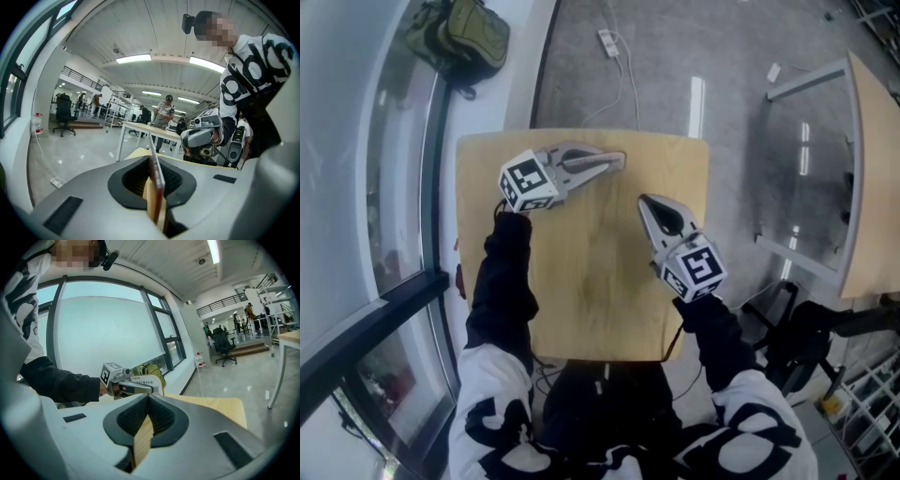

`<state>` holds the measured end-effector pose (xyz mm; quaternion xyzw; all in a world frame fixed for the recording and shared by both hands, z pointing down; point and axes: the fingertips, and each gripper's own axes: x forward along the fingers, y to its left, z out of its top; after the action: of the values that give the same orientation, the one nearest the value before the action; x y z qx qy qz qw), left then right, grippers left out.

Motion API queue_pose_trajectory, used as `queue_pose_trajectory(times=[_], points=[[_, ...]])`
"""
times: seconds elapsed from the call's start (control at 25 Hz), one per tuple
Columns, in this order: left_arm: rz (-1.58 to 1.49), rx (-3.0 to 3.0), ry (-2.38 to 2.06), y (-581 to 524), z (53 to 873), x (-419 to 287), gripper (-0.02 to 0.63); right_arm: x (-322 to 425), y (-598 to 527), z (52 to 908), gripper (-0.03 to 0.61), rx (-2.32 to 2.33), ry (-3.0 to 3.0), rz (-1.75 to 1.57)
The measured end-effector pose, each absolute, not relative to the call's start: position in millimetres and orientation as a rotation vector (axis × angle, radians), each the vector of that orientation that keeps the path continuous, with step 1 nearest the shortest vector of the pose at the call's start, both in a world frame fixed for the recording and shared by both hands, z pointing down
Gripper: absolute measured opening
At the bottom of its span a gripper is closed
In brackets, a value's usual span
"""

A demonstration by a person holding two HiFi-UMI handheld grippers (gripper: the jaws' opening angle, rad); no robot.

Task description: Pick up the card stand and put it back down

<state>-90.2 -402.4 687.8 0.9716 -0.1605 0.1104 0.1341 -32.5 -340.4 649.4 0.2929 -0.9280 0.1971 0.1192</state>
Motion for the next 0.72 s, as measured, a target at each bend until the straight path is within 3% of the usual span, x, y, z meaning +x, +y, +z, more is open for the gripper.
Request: queue_pose_trajectory(times=[0.48, 0.72], points=[[0.472, 2.573, -0.53, -349, 687, -78, 0.026, -32, -309, 589, 0.003, 0.916, -2.752, 0.483], [0.492, 2.487, -0.699, -318, 644, -89, 0.026, -36, -275, 551, 0.003, 0.927, -2.763, 0.441]])
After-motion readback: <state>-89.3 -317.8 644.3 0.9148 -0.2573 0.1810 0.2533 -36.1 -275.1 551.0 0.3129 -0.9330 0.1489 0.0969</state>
